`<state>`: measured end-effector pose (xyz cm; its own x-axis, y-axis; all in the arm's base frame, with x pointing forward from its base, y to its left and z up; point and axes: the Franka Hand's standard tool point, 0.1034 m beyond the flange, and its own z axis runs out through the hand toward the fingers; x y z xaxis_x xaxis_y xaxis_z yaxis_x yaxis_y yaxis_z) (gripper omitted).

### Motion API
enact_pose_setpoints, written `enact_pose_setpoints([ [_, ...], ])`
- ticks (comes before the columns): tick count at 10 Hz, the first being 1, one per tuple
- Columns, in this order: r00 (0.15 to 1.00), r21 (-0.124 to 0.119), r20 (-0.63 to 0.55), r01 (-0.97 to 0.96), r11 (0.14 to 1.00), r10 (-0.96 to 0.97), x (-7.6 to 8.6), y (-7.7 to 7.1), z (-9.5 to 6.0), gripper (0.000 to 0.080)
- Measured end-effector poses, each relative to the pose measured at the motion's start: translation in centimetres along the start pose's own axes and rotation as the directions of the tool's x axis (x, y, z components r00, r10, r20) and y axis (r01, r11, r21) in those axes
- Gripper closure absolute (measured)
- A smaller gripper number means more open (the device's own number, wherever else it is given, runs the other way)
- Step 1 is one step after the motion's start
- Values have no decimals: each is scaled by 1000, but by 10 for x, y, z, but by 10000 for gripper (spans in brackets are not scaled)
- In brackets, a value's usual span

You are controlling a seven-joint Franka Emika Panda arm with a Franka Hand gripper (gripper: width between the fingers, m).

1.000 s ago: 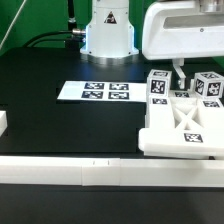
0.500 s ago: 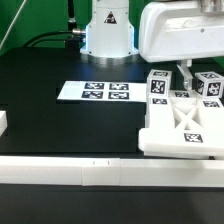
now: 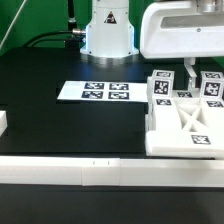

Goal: Assemble chair

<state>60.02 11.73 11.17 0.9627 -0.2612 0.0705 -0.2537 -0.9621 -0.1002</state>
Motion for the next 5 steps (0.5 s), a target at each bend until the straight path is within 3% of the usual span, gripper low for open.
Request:
enact_pose_setpoints([
  [5,941,-8,-17,-338,941,338,8,17,-1,515],
])
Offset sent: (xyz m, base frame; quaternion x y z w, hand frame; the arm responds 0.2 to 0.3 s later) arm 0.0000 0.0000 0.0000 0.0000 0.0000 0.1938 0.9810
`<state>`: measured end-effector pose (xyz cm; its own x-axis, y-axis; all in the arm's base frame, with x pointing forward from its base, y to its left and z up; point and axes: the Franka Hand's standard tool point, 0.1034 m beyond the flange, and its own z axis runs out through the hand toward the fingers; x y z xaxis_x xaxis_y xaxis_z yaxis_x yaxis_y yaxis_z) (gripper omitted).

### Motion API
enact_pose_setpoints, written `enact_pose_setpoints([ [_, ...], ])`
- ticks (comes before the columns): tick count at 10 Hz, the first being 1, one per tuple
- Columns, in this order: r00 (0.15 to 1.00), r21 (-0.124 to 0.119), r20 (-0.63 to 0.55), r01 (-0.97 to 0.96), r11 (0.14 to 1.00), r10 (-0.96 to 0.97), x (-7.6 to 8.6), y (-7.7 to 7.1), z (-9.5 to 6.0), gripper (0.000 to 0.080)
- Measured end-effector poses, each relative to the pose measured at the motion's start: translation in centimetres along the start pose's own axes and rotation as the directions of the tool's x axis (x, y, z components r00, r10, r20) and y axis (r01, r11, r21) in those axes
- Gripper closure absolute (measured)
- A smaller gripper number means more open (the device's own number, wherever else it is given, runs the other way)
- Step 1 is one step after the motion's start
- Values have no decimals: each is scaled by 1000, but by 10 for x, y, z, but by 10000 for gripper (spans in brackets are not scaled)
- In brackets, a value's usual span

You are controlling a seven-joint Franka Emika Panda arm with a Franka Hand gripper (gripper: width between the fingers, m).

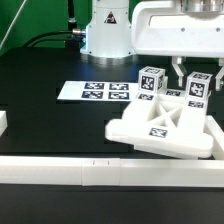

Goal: Assemble chair

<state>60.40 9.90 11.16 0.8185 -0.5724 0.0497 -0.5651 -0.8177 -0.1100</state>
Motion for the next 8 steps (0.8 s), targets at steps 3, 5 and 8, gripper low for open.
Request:
enact_pose_setpoints([
  [3,927,18,-18,-375,927,375,6,23,-2,515],
  [5,880,25,-21,-474,880,474,7,30,-3,511],
  [8,886,25,-17,-463,886,464,1,24,-5,297],
])
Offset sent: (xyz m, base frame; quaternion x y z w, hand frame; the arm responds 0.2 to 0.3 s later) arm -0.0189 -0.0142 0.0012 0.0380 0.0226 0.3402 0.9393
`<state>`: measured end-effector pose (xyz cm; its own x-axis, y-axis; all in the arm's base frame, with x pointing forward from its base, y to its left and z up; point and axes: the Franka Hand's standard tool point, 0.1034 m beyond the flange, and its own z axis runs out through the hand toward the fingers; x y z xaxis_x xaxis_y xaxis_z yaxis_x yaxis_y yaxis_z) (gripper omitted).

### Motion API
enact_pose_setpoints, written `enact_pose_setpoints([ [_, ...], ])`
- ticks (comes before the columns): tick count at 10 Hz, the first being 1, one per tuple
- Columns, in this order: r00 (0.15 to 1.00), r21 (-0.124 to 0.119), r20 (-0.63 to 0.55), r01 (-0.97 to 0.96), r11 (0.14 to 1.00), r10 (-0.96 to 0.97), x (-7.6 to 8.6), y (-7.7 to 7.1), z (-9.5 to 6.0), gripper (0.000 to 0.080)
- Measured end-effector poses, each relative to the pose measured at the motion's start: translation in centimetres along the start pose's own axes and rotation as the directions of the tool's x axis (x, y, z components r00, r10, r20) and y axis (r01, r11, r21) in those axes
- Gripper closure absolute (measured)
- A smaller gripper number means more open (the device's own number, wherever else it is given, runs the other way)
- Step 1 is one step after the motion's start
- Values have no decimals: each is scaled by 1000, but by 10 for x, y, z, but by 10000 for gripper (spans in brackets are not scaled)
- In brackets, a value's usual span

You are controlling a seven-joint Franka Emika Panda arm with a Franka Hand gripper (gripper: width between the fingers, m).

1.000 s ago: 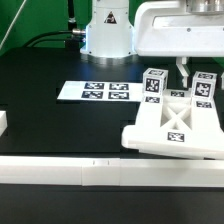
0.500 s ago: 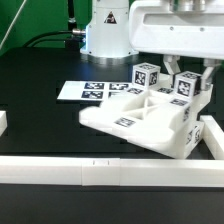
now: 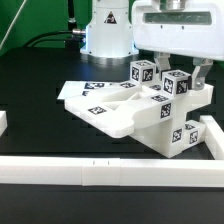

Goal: Assemble chair

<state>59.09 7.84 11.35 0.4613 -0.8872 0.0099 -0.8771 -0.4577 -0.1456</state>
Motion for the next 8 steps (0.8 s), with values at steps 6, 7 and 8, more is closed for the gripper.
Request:
enact_pose_setpoints([
  [6,999,27,17,45,999,-46,-3,-16,-35,150],
  [7,999,26,18,45,999,-46,-3,-16,-35,150],
  [8,999,26,18,46,999,-46,-3,-16,-35,150],
])
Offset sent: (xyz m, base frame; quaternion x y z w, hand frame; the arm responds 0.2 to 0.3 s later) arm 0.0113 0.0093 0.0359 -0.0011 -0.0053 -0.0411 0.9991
